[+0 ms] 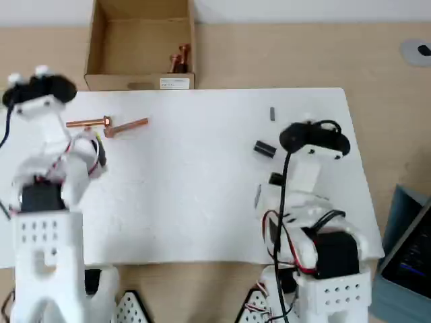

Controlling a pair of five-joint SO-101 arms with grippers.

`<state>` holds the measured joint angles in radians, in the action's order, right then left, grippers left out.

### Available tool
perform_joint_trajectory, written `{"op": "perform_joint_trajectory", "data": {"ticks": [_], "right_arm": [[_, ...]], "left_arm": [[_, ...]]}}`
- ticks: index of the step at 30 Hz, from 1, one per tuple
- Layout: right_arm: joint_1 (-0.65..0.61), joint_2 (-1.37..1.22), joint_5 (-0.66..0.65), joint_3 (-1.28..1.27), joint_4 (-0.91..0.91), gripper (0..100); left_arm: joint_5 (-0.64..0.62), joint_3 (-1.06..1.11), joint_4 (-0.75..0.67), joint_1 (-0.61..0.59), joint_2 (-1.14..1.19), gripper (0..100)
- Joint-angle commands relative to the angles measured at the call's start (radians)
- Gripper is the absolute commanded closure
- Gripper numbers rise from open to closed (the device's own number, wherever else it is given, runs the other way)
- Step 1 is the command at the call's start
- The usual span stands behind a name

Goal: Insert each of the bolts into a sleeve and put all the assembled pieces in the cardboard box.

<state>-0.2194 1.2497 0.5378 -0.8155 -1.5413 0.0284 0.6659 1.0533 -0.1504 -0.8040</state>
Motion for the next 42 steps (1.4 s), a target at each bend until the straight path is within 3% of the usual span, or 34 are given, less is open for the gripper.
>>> {"op": "perform_joint_trajectory", "data": {"ticks": [1,6,13,20,28,35,42], "right_arm": [[0.041,0.027,-0.014,-0.002,0.023,98.9],[0.127,0.031,-0.069,-0.042,0.038,98.9],[0.209,0.031,-0.106,-0.062,0.054,98.9],[0.213,0.028,-0.11,-0.062,0.144,98.9],[0.211,0.024,-0.11,-0.101,0.186,98.9],[0.211,0.027,-0.11,-0.17,0.221,98.9],[0.211,0.024,-0.11,-0.182,0.258,98.9]], "left_arm": [[0.077,-0.16,-0.012,-0.008,0.188,100],[0.161,-0.316,-0.012,-0.058,0.437,100],[0.371,-0.52,-0.012,-0.115,0.725,100],[0.784,-0.614,-0.012,-0.117,0.88,100],[1.068,-0.726,-0.014,-0.117,1.033,99],[1.22,-0.842,-0.012,-0.127,1.181,92],[1.232,-0.994,-0.012,-0.123,1.323,90]]}}
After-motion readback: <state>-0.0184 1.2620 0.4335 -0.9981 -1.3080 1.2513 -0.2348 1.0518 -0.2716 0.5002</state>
